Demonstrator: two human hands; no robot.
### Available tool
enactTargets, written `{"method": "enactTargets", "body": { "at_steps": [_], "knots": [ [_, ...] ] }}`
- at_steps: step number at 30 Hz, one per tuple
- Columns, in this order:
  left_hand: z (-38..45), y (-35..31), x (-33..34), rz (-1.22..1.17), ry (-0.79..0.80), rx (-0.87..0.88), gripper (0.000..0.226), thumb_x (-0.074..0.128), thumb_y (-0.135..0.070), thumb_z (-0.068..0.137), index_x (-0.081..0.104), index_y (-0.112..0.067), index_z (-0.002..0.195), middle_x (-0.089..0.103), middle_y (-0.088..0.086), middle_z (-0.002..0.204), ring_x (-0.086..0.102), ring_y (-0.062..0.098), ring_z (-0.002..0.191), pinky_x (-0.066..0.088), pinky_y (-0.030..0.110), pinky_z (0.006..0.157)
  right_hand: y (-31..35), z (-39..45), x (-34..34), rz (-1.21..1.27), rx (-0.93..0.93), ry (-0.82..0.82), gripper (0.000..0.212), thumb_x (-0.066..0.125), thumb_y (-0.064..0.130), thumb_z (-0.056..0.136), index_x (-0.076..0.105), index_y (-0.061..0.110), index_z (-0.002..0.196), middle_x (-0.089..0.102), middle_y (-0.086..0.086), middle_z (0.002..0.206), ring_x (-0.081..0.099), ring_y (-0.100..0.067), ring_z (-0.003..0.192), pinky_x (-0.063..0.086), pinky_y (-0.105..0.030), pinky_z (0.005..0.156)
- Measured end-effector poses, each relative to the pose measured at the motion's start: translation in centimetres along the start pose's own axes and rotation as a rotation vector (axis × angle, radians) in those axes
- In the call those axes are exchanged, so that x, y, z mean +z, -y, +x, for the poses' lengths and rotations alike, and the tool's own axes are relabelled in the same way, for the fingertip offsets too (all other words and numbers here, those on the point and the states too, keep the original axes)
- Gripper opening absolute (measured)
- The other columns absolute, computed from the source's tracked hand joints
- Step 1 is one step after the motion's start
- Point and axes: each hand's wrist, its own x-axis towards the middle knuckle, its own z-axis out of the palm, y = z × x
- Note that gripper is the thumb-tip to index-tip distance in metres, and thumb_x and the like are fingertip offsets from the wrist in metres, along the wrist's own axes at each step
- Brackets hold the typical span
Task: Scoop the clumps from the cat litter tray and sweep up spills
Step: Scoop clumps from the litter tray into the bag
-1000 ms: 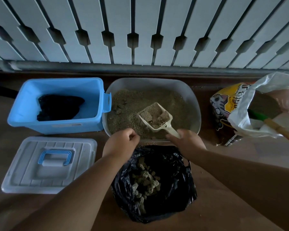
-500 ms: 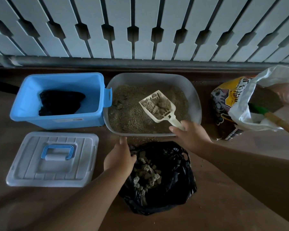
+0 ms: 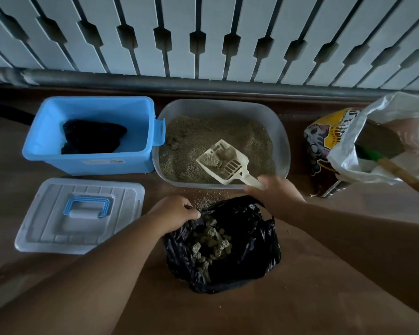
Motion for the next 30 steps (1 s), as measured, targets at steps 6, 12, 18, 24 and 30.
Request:
{"method": "enactTargets", "body": {
  "at_steps": [6,12,18,24,30],
  "knots": [
    [-0.2,0.0,-0.8,-0.061,0.002,-0.078,0.055,0.064,-0.049,0.091,0.063,-0.010,0.131,0.059,0.010,0.135,0.057,0.027,0.119,0.043,0.034,0.087,0.5,-1.0,0.1,-0.025,-0.053,0.034,0.043,0.055,0.060,0.091,0.058,0.019,0.080,0.062,-0.001,0.074,0.058,-0.018,0.066,0.042,-0.033,0.057],
    [-0.5,-0.7,-0.6,-0.075,0.003,-0.053,0.037,0.066,-0.045,0.090,0.068,-0.014,0.111,0.062,0.006,0.114,0.057,0.021,0.099,0.041,0.032,0.076,0.6,-1.6,0.2,-0.009,-0.099,0.025,0.042,0.055,0.059,0.092,0.056,0.020,0.077,0.060,0.000,0.073,0.057,-0.018,0.066,0.041,-0.035,0.058],
    [-1.1,-0.6,-1.4,0.021,0.064,-0.224,0.050,0.069,-0.036,0.087,0.060,-0.010,0.129,0.056,0.010,0.128,0.057,0.027,0.107,0.046,0.033,0.077,-0.3,-1.4,-1.9,-0.213,-0.193,0.074,0.042,0.056,0.064,0.089,0.066,0.024,0.083,0.063,0.005,0.073,0.060,-0.012,0.067,0.050,-0.034,0.061],
    [-1.3,0.4,-0.9,-0.085,0.027,-0.278,0.050,0.070,-0.038,0.083,0.061,-0.009,0.122,0.056,0.012,0.126,0.057,0.030,0.103,0.045,0.035,0.071,-1.7,-0.6,-4.0,-0.406,-0.332,0.126,0.057,0.044,0.080,0.081,0.061,0.026,0.074,0.061,0.004,0.070,0.058,-0.012,0.063,0.044,-0.032,0.057],
    [-1.1,-0.1,-0.4,-0.133,-0.007,-0.264,0.052,0.070,-0.040,0.081,0.062,-0.008,0.122,0.059,0.013,0.119,0.059,0.030,0.099,0.049,0.036,0.075,-1.8,0.1,-5.0,-0.731,-0.435,0.307,0.064,0.037,0.079,0.085,0.071,0.026,0.081,0.064,0.007,0.073,0.057,-0.007,0.066,0.046,-0.032,0.063]
  ]
}}
